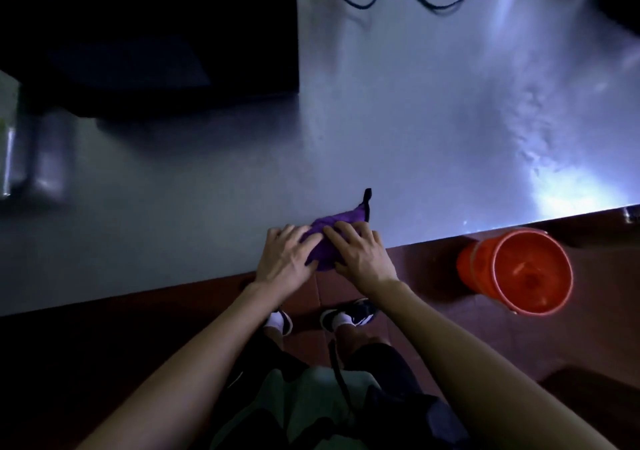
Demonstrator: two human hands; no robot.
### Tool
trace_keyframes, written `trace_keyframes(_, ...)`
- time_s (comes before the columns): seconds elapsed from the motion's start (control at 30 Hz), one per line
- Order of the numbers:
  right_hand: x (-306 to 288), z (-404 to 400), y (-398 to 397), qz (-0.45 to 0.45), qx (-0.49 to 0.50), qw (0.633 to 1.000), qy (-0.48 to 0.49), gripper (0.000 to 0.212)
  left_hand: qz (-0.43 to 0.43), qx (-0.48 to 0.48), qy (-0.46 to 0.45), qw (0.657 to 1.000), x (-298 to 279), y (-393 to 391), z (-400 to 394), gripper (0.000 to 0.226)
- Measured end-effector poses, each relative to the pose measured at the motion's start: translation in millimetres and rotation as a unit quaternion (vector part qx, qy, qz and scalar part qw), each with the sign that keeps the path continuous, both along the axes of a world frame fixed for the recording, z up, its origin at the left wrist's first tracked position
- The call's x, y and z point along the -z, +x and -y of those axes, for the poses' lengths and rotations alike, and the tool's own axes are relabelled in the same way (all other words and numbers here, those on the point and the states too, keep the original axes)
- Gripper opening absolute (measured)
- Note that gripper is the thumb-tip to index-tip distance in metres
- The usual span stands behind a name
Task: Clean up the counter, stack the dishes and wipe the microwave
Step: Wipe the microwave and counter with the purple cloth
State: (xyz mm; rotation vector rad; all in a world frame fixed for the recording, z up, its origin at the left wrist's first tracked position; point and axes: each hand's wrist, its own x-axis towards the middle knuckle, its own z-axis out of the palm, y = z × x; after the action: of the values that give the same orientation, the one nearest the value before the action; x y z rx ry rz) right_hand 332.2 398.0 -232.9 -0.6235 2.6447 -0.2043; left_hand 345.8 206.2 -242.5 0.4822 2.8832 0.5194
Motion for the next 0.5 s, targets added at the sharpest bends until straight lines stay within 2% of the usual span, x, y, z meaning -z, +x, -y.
trace_keyframes(0.17, -6, -87, 2, -0.01, 0.087, 0.996, -0.011, 0.064, -0.009, 0.036, -0.015, 0.999, 1, -11, -101, 0.042)
trace_keyframes(0.37, -14, -178, 1, -0.007, 0.158, 0.987, -0.012, 0.063, 0.014, 0.075, -0.026, 0.997, -8, -30, -197, 0.056)
trace_keyframes(0.5, -18, -231, 8, -0.01, 0.206, 0.978, -0.029, 0.061, -0.008, 0.12, -0.033, 0.992, -15, -37, -247, 0.058)
